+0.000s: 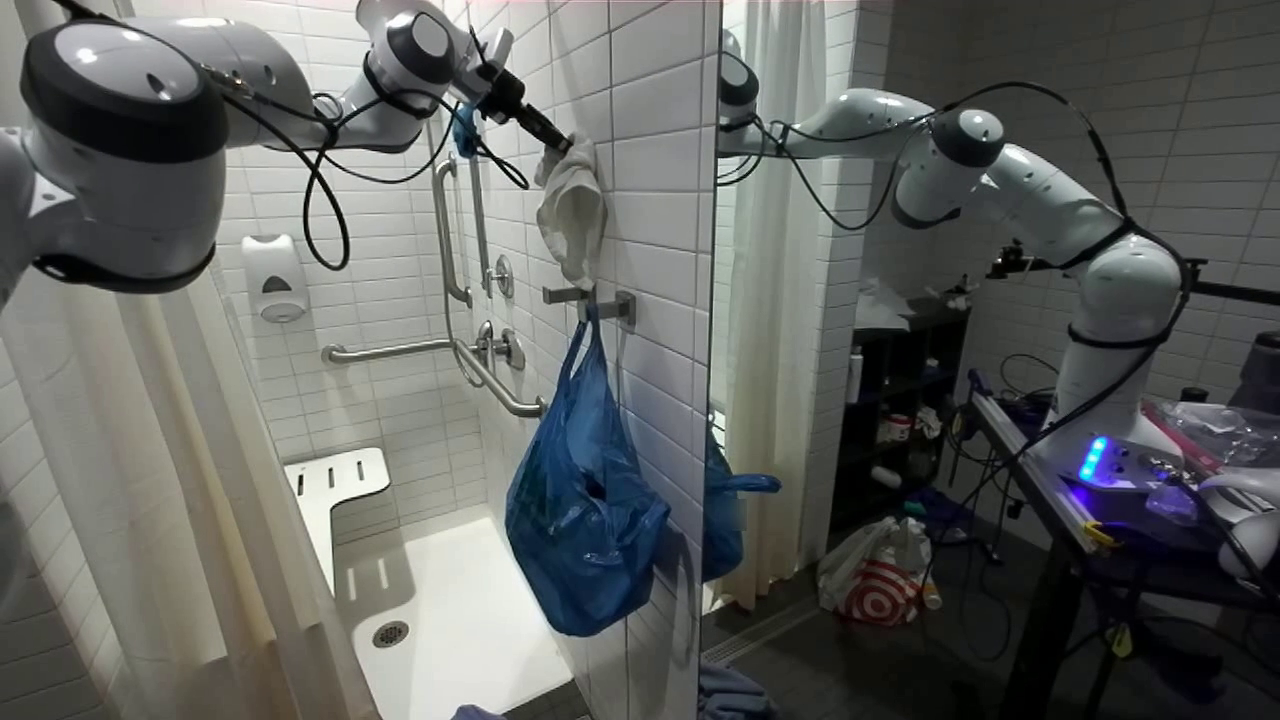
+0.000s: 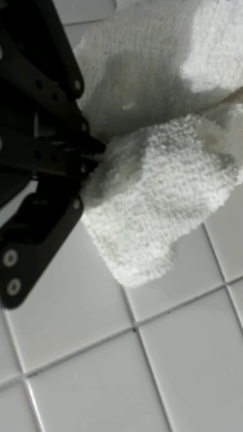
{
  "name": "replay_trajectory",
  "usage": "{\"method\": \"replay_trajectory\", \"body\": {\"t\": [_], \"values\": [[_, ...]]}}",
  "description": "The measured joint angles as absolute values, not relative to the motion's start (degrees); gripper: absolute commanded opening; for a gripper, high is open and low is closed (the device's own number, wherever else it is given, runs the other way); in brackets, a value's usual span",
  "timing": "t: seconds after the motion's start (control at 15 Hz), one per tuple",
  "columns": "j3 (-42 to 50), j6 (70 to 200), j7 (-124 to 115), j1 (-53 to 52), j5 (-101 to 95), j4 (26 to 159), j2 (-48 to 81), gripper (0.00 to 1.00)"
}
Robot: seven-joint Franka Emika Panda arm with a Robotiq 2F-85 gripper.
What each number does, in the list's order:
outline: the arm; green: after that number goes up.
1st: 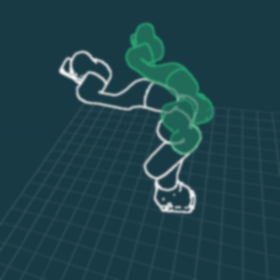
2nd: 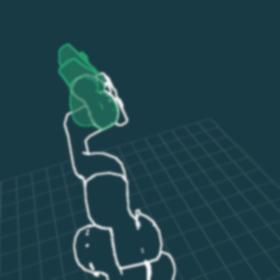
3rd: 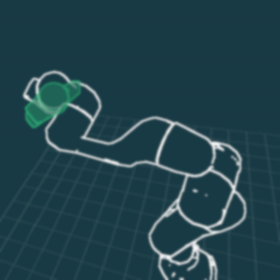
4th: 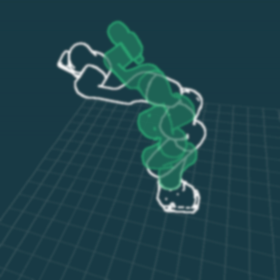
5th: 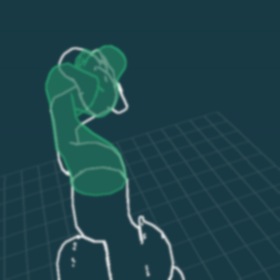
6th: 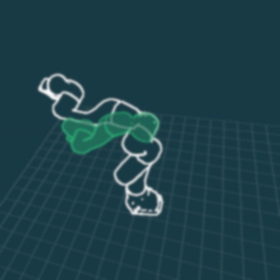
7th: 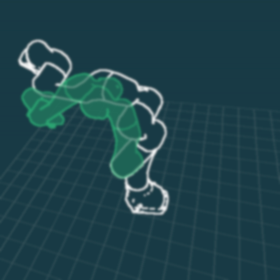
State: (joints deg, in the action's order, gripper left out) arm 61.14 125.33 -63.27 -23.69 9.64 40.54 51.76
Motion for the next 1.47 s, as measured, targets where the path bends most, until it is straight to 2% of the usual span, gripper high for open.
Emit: {"method": "replay_trajectory", "body": {"t": [0.27,0.87,1.13,1.47], "values": [[61.25,129.92,-62.75,-24.95,7.67,41.93,51.80,0.02],[66.38,151.93,-62.88,-31.72,0.44,53.21,52.52,0.02],[71.36,162.22,-64.10,-37.19,-2.32,62.42,52.90,0.02],[78.83,180.01,-63.46,-48.23,-3.72,80.07,53.31,0.02]]}}
